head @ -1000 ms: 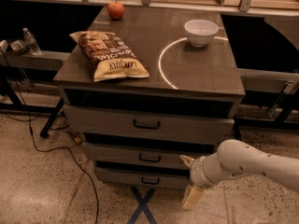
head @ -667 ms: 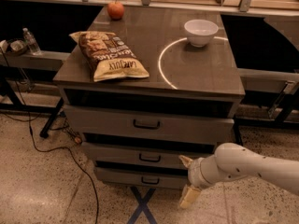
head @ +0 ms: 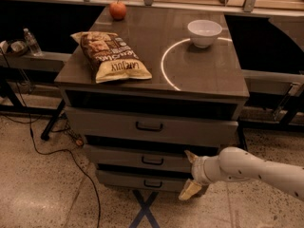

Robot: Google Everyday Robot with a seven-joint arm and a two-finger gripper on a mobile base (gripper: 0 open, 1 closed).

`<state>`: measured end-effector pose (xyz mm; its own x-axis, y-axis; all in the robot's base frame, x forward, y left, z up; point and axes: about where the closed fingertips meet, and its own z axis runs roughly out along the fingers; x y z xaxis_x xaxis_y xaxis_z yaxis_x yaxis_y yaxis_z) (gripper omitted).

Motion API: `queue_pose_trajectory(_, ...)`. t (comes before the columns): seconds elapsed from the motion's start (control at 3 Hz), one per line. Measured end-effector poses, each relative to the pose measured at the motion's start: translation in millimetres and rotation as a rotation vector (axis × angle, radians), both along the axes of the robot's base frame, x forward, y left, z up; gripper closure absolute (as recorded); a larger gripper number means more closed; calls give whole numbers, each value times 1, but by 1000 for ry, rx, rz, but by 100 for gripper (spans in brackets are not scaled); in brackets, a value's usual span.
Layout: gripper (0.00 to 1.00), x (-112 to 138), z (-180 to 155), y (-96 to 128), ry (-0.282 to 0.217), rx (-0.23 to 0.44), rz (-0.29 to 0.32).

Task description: Open middle drawer

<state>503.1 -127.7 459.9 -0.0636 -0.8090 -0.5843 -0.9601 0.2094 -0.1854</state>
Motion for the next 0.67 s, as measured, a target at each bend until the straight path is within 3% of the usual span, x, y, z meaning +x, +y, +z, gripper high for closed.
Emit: queue_pose_trajectory(0.67, 0, 37, -26, -3, -43, 12, -40)
